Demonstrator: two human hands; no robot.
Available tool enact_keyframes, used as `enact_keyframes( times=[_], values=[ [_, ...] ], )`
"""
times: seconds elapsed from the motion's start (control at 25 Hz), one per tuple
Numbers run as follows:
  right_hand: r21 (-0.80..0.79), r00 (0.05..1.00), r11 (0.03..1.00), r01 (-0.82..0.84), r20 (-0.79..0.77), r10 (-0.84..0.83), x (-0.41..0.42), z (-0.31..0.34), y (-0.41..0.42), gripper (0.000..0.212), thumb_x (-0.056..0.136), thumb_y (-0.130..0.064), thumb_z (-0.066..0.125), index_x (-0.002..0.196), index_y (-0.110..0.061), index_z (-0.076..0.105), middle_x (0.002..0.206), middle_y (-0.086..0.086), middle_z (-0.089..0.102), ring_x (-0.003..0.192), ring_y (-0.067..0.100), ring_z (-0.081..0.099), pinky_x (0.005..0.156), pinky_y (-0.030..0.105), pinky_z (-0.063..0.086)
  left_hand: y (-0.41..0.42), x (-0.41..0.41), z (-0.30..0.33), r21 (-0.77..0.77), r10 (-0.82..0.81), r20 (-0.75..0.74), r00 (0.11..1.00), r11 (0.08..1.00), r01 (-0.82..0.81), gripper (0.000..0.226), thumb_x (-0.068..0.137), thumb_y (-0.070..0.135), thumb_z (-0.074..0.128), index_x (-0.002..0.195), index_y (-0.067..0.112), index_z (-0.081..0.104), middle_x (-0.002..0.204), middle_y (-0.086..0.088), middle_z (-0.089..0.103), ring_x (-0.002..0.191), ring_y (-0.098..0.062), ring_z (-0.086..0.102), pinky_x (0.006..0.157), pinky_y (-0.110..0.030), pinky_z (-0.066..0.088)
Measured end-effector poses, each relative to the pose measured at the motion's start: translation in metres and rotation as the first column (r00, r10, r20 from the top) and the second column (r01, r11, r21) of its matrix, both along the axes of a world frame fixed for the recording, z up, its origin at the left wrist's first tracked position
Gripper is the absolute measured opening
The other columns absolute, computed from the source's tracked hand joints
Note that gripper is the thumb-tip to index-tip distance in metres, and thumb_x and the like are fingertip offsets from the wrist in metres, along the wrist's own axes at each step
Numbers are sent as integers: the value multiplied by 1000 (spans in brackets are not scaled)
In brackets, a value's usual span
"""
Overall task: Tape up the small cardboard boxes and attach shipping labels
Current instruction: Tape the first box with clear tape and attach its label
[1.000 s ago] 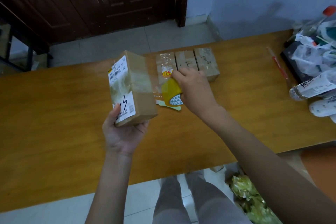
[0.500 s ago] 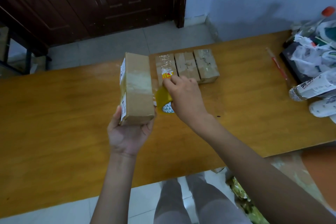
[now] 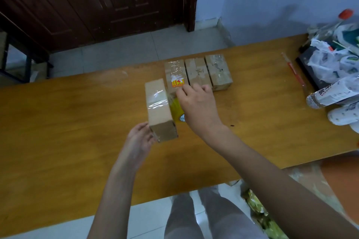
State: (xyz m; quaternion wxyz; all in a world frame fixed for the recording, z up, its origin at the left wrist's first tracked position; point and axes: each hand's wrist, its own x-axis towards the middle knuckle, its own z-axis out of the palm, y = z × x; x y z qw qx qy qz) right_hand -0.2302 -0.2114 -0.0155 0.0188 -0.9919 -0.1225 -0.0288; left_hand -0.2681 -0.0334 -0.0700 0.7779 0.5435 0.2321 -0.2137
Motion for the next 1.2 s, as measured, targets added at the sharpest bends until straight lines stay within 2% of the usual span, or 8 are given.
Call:
enact_keyframes(
  times=[0.16,0.24,0.36,0.56,0.72,0.8,1.0,1.2],
  values=[
    [-17,998,999,-48,44,49,-6,3,4,40,76,6,47,111,-11,53,107,5,57,100,27,49,86,38,32,13,17,10,176,35,-59,998,984,-24,9,86,7,55,90,7,63,70,-2,69,77,-21,58,60,-23,49],
    [-6,996,998,-56,63,56,-8,7,7,36,79,6,41,110,-9,53,106,7,57,102,29,49,87,39,30,10,17,20,105,-75,-91,993,991,85,49,69,29,70,109,3,60,86,-6,70,79,-20,63,61,-25,54],
    [15,991,992,-123,56,122,-12,8,16,30,80,0,47,108,-8,54,105,9,59,103,31,52,89,38,30,-9,6,16,316,-194,-116,974,922,222,97,44,41,87,127,8,48,113,-11,65,99,-27,67,86,-43,57],
    [475,993,880,19,-113,40,-3,-2,-33,49,65,-8,76,110,-11,58,104,0,60,97,21,55,73,30,43,-8,-3,2,352,21,-73,997,936,6,46,69,20,84,105,18,55,108,-9,67,90,-20,67,69,-33,54],
    [591,986,798,115,-167,-18,-11,-13,-41,40,69,8,67,102,-10,55,88,-6,47,83,20,53,57,21,27,-6,-6,-5,318,51,0,999,947,-48,57,57,30,81,107,17,57,101,-5,70,85,-17,70,66,-29,52],
    [501,999,865,38,-30,-27,-8,2,-35,36,64,9,65,94,-7,53,87,0,49,81,25,53,59,23,25,-9,-4,-9,565,19,97,995,822,-71,58,60,31,84,109,17,56,97,1,68,84,-18,68,68,-31,51],
    [150,924,955,-256,328,197,10,66,1,30,59,7,58,86,-6,57,87,11,57,73,26,52,60,30,30,-26,-5,-18,972,-215,113,970,228,-63,65,73,29,79,124,5,46,101,-16,67,89,-39,66,69,-39,49],
    [74,961,975,-210,199,191,10,62,0,30,69,4,58,97,-7,56,98,9,56,82,25,53,65,31,37,-11,-1,-19,849,-62,170,984,516,-114,62,70,27,81,120,10,48,98,-4,66,86,-27,65,62,-32,51]
  ],
)
